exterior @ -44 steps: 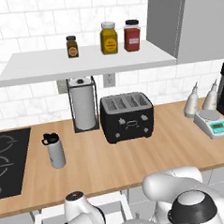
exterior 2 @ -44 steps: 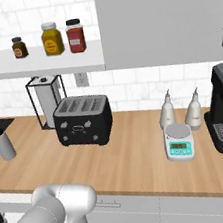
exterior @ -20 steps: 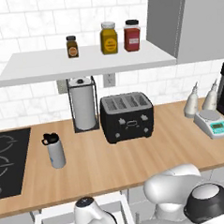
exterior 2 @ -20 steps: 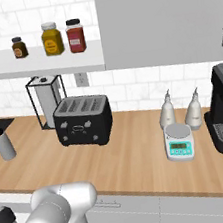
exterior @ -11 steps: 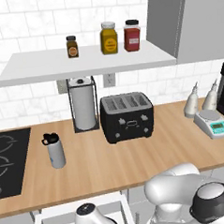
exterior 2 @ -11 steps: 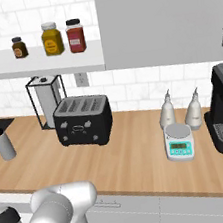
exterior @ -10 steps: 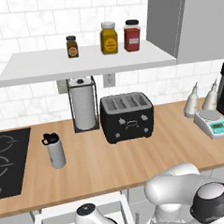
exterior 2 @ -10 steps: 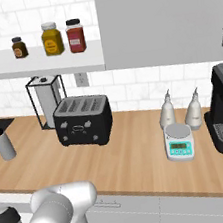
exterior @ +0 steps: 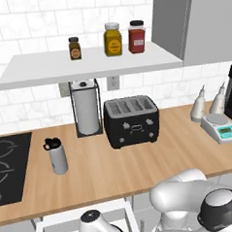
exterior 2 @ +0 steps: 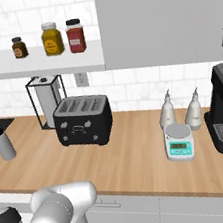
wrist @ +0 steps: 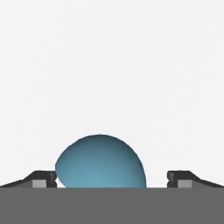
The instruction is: Pick the ladle from the drawer and place it on the counter.
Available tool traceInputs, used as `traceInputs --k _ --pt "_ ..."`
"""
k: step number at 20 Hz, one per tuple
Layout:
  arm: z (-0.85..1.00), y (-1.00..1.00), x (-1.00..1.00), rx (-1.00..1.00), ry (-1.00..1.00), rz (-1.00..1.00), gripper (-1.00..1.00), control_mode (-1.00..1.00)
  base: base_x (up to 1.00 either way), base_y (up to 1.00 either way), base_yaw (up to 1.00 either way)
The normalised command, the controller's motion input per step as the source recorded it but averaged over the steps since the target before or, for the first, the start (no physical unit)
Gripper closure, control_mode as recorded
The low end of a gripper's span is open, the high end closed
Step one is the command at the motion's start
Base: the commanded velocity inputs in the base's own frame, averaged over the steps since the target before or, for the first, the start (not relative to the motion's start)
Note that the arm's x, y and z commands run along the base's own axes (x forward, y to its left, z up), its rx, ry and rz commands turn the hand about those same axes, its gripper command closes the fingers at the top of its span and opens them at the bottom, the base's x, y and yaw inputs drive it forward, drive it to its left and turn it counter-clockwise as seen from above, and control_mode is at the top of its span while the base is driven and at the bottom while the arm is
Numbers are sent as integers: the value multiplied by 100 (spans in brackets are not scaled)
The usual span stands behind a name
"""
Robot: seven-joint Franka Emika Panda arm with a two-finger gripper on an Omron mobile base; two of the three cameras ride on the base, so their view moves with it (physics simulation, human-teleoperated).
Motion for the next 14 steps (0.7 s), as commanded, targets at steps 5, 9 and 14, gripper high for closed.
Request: traceInputs --k 5,9,14 --pt "-4 0 0 0 0 0 -100 -100 0 0 0" --pt "-17 0 1 0 -2 0 100 -100 0 0 0" --pt "-8 0 7 0 -1 0 100 -100 0 0 0"
